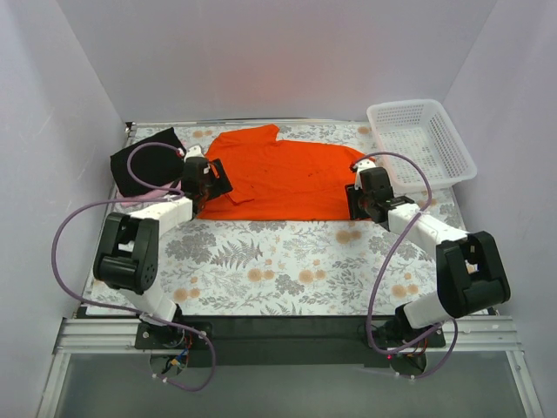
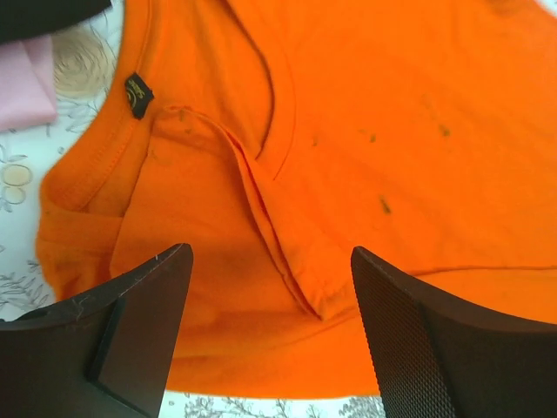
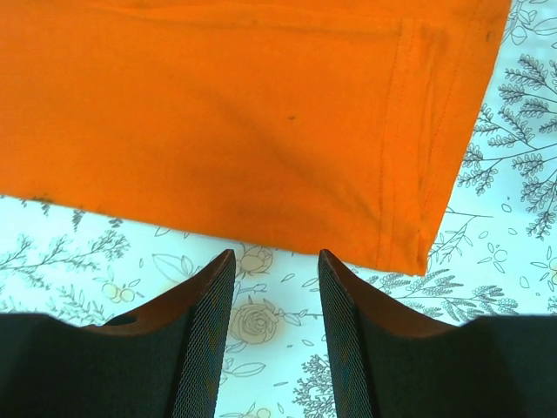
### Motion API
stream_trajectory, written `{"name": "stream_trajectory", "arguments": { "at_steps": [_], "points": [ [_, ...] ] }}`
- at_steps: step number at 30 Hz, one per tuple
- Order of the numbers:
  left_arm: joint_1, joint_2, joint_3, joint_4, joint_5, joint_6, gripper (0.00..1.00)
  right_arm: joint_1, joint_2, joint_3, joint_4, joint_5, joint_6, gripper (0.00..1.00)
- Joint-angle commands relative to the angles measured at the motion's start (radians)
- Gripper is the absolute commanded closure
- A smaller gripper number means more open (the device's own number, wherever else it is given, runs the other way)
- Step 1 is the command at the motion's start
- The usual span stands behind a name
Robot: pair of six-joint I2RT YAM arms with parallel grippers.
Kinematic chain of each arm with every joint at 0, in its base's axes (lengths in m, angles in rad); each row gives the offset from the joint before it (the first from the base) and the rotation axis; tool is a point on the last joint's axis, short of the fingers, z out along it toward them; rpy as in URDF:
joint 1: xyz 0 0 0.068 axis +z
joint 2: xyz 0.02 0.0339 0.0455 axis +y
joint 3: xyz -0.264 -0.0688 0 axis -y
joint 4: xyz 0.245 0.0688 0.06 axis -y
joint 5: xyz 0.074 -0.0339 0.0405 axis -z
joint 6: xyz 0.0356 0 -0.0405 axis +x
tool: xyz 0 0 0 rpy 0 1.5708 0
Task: Fold and stack the t-shirts
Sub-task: Fold the tshirt
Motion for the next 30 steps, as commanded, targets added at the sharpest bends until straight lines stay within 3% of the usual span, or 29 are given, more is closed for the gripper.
{"name": "stream_trajectory", "arguments": {
  "at_steps": [1,14,21,25,27,30],
  "points": [
    [-0.011,0.050,0.060,0.008,0.009,-0.015,0.33,0.009,-0.059,-0.024,0.036,-0.041,0.002,0.61],
    [-0.011,0.211,0.120,0.044,0.023,-0.016,0.35,0.015,-0.107,-0.046,0.046,-0.055,0.008,0.61],
    [-0.016,0.242,0.143,0.057,0.029,-0.018,0.42,0.018,-0.087,-0.040,0.049,-0.054,0.010,0.61],
    [-0.017,0.265,0.167,0.049,0.026,-0.007,0.52,0.022,-0.067,-0.034,0.049,-0.054,0.008,0.61],
    [-0.017,0.270,0.173,0.047,0.026,-0.007,0.62,0.024,-0.061,-0.034,0.050,-0.051,0.008,0.61],
    [-0.022,0.260,0.170,0.046,0.022,-0.005,0.66,0.027,-0.052,-0.031,0.052,-0.048,0.008,0.61]
  ]
}}
